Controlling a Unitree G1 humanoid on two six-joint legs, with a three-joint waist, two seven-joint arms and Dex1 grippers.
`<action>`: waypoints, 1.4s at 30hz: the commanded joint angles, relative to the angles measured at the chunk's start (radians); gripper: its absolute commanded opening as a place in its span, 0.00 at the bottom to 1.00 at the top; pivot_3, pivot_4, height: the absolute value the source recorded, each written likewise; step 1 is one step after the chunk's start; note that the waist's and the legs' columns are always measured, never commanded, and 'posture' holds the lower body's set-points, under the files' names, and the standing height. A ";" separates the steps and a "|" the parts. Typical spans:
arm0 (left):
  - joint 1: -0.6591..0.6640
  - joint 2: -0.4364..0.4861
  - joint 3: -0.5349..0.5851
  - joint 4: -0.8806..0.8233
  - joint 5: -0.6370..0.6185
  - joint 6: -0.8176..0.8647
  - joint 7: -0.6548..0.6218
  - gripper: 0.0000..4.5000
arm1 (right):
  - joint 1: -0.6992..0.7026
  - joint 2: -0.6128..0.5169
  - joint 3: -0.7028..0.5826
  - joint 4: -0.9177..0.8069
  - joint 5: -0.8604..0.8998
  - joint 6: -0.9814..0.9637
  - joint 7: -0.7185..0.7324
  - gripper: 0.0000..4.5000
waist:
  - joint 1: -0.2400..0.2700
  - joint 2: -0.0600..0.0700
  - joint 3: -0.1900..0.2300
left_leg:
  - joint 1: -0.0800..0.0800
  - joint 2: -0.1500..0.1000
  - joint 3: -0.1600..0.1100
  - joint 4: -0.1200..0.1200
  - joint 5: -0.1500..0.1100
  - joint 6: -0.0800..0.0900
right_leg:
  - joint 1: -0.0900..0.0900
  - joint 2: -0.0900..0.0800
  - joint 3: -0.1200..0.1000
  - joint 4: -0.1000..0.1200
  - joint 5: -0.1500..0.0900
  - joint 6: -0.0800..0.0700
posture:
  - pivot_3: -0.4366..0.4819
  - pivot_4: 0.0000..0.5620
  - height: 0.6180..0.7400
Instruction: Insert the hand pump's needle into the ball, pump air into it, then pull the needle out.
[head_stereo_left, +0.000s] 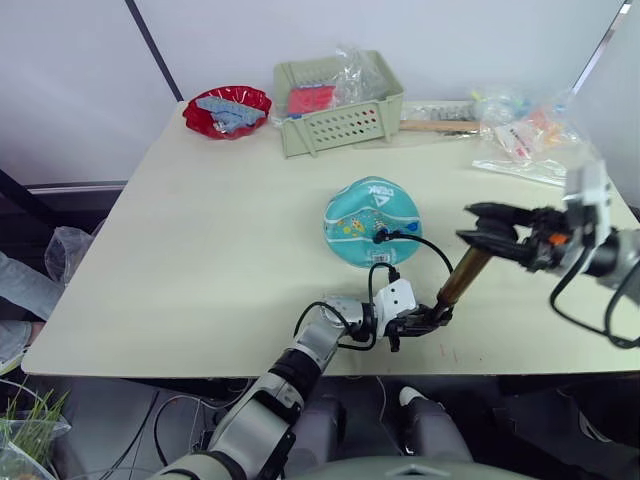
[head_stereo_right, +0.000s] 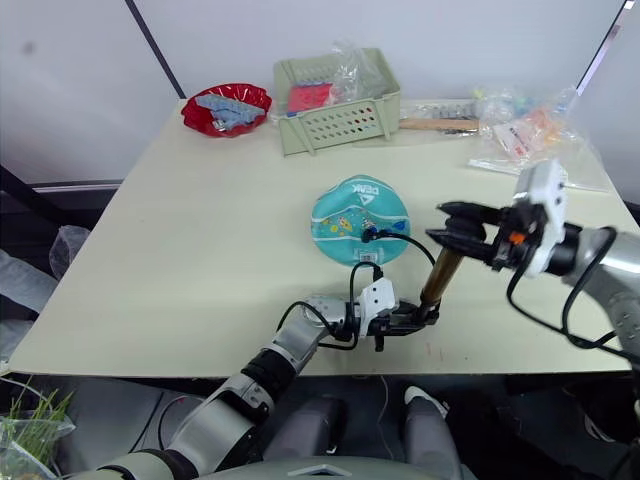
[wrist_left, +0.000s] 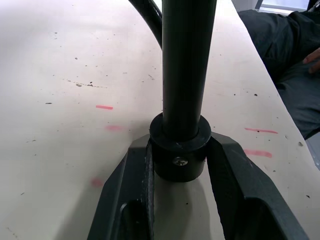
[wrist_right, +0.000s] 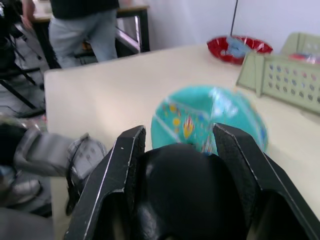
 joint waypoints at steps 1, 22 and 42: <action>0.022 0.019 -0.017 0.068 0.035 0.019 -0.003 0.23 | -0.094 -0.056 -0.156 -0.041 0.180 0.065 -0.021 0.37 | 0.000 0.000 0.000 | 0.000 0.000 0.000 0.000 0.000 0.000 | 0.000 0.000 0.000 0.000 0.000 0.000 | 0.48 0.27 1.00; 0.043 0.025 -0.020 0.043 0.041 0.020 0.005 0.23 | 0.243 0.072 0.127 -0.053 -0.225 -0.136 0.000 0.37 | -0.001 -0.010 -0.008 | 0.007 0.002 0.000 0.000 -0.001 0.002 | 0.007 0.002 -0.001 -0.001 -0.003 0.005 | 0.48 0.27 1.00; 0.048 0.022 -0.025 0.043 0.043 0.026 -0.001 0.23 | 0.161 0.090 0.053 -0.048 -0.184 -0.207 0.053 0.37 | 0.000 -0.004 -0.007 | 0.004 0.001 -0.001 0.000 -0.001 0.001 | 0.004 0.001 -0.001 -0.001 -0.001 0.001 | 0.48 0.27 1.00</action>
